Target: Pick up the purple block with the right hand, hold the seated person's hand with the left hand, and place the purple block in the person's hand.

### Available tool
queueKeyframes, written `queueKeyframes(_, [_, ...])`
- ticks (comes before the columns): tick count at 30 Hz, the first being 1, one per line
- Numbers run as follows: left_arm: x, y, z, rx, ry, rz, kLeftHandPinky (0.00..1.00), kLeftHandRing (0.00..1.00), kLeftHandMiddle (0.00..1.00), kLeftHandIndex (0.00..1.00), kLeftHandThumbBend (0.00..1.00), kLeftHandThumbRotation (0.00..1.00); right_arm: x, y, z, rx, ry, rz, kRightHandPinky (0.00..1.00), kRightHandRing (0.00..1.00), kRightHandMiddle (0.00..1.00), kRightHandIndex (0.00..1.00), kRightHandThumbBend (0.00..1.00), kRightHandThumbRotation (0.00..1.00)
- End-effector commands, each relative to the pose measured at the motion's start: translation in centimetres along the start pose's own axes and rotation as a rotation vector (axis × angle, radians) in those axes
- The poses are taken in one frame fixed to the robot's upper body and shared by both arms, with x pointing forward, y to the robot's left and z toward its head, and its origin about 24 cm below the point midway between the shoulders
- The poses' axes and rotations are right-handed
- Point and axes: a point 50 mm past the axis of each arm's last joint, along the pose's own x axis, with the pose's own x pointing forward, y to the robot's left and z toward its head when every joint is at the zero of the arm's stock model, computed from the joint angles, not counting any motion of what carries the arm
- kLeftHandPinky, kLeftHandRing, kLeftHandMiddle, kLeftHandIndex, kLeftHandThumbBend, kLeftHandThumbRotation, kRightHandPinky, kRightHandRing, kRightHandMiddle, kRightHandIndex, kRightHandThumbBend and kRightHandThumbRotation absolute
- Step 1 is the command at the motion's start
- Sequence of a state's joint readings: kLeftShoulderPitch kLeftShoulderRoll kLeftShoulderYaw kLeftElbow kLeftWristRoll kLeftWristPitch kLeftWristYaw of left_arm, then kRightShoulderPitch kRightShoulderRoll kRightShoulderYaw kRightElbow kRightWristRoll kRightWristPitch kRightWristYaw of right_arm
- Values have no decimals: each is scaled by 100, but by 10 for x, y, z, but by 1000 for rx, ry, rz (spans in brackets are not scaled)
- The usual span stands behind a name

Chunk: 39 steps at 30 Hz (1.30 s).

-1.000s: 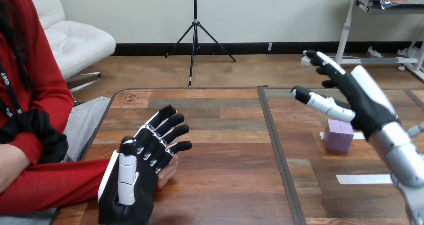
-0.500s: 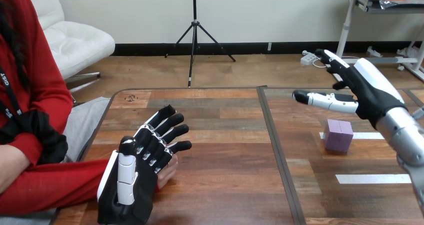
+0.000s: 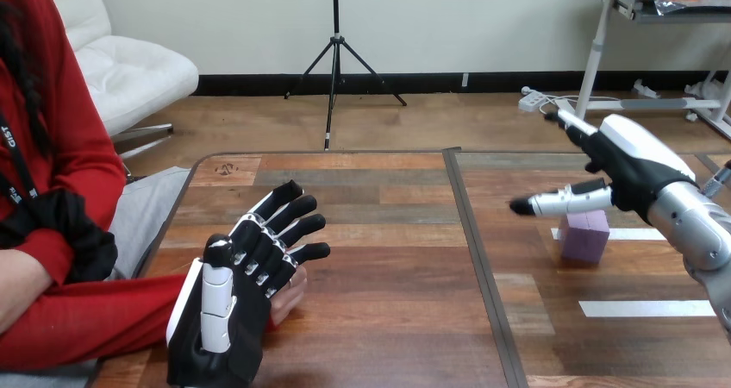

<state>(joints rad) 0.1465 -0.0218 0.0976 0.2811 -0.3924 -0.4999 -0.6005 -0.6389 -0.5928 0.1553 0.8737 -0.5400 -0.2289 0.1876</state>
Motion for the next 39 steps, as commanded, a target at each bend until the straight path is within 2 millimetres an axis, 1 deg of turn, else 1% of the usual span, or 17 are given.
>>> queueKeyframes(1, [18,-2,11,9,-66,-42,71,81,82,82,77,93,8,-28,12,-70,-8,-42,88,99,100,98,100,41])
queueKeyframes(10, [17,-2,11,-3,-66,-43,71,80,82,81,77,93,11,-23,7,-98,60,8,91,100,100,98,100,39])
queueKeyframes(26, [15,-3,11,-6,-68,-44,70,80,81,80,77,93,14,-7,-2,-141,127,51,86,100,100,97,100,38])
queueKeyframes(35, [14,-2,11,-11,-71,-44,68,79,80,79,77,92,13,3,-7,-187,158,70,89,100,100,98,100,39])
queueKeyframes(39, [14,-2,11,-15,-72,-44,68,79,80,78,77,92,13,7,-9,-190,174,73,89,99,100,98,100,38])
